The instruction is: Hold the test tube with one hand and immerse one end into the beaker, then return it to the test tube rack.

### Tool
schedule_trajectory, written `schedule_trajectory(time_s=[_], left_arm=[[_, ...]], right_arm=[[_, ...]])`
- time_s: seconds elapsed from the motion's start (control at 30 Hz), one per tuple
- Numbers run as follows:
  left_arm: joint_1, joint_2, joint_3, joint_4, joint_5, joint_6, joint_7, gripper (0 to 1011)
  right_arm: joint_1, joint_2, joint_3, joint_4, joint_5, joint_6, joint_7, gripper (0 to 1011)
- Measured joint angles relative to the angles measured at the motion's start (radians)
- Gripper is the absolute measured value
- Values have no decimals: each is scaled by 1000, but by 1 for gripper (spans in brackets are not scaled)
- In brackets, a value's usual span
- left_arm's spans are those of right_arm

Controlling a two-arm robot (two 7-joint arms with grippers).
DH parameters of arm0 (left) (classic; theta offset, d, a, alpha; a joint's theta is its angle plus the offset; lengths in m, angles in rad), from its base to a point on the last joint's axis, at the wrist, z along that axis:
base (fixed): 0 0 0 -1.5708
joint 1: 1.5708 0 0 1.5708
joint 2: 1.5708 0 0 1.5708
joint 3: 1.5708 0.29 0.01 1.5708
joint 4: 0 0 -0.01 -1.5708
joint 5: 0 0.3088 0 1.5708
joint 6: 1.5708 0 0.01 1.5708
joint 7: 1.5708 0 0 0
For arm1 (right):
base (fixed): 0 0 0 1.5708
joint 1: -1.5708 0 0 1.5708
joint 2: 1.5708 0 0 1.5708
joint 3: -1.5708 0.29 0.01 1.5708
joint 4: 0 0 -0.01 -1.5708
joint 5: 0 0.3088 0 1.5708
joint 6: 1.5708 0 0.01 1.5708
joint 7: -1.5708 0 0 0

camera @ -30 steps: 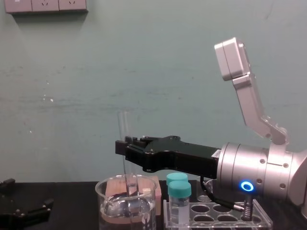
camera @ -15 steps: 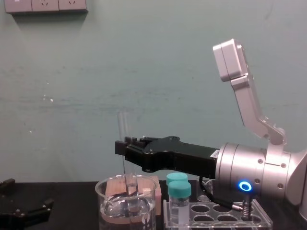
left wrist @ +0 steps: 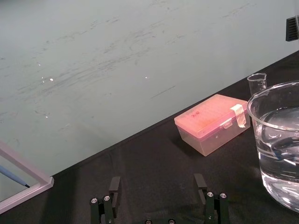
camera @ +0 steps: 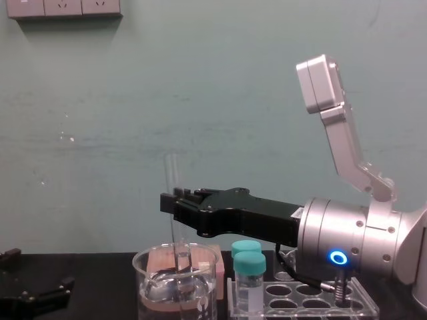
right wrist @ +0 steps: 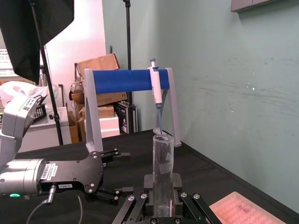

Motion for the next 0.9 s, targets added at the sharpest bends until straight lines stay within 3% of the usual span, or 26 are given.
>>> schedule_trajectory(time_s=[0.9], left_arm=[[0, 0, 0, 0, 0, 0, 0, 1000]], right_arm=[[0, -1, 0, -1, -2, 0, 6, 225]])
